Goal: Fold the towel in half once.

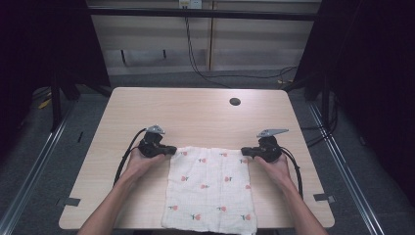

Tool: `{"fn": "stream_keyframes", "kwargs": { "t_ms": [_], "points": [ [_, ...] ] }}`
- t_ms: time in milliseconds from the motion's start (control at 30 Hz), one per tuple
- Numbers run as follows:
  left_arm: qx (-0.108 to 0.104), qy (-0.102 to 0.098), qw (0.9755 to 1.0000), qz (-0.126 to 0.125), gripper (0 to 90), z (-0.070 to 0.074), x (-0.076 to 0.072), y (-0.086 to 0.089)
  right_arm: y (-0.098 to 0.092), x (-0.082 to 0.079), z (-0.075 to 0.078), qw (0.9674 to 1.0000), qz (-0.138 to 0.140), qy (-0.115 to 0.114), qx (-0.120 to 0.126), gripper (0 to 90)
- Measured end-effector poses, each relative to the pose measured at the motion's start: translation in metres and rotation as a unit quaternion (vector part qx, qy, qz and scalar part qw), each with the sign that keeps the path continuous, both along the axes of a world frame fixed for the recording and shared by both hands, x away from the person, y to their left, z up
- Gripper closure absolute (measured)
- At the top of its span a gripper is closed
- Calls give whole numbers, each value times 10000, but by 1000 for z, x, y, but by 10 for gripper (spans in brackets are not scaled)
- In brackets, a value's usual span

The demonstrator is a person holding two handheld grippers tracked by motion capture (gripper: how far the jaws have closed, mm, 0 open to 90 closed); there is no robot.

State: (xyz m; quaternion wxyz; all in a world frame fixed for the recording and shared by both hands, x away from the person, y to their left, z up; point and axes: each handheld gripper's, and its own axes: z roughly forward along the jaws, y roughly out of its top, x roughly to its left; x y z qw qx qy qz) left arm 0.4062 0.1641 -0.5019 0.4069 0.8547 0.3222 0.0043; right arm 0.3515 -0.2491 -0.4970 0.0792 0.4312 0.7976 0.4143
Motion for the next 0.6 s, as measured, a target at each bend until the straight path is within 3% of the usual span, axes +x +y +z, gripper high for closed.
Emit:
{"fn": "stream_keyframes", "kwargs": {
  "t_ms": [200,500,600],
  "points": [
    [-416,-55,9991,-48,878,13,-4,8,-3,-1,6,9997,24,-48,229,870],
    [-685,-285,9972,126,879,30,-7,20,-5,-2,18,9991,49,-205,366,870],
    [-777,-323,9965,-1,879,36,-16,18,-5,-4,23,9989,65,-269,377,870]
  ]
}}
